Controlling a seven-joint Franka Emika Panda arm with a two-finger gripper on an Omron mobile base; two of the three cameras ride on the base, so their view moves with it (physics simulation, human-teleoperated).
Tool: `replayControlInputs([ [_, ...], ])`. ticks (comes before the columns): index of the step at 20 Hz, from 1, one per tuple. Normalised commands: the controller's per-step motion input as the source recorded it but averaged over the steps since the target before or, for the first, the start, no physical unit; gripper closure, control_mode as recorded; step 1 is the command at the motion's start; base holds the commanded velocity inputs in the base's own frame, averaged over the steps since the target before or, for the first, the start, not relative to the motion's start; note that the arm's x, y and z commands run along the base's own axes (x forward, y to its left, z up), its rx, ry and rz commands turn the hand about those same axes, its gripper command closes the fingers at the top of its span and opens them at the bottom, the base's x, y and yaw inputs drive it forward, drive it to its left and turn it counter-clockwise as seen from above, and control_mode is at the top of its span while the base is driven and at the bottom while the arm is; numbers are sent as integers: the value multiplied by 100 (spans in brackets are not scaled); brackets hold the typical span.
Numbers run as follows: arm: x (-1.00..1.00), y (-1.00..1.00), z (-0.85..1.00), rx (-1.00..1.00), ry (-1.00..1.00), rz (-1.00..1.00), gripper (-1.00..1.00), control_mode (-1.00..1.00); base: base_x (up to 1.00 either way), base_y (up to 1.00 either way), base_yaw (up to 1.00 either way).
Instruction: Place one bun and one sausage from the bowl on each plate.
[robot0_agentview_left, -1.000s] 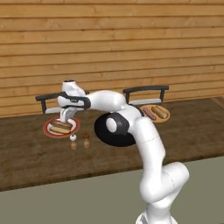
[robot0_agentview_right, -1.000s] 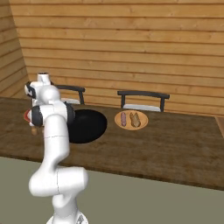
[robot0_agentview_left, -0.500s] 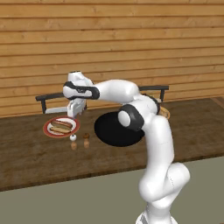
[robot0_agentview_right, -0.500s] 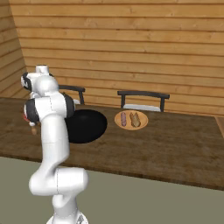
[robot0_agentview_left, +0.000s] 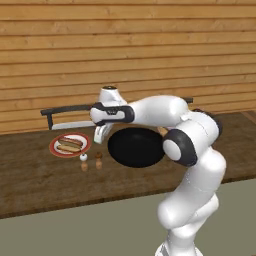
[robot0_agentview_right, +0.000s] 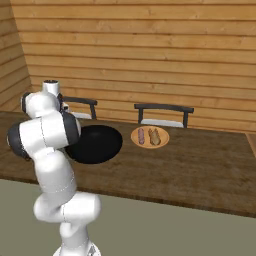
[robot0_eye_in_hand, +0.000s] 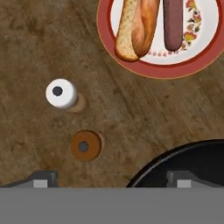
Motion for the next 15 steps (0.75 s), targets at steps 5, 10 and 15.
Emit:
replayControlInputs([
  [5, -39, -78, 99, 0, -2, -8, -100, -100, 0, 0, 0],
  [10, -56, -68, 73, 0, 0, -21, -100, -100, 0, 0, 0],
  [15, -55, -58, -10, 1, 0, -22, -100, -100, 0, 0, 0],
])
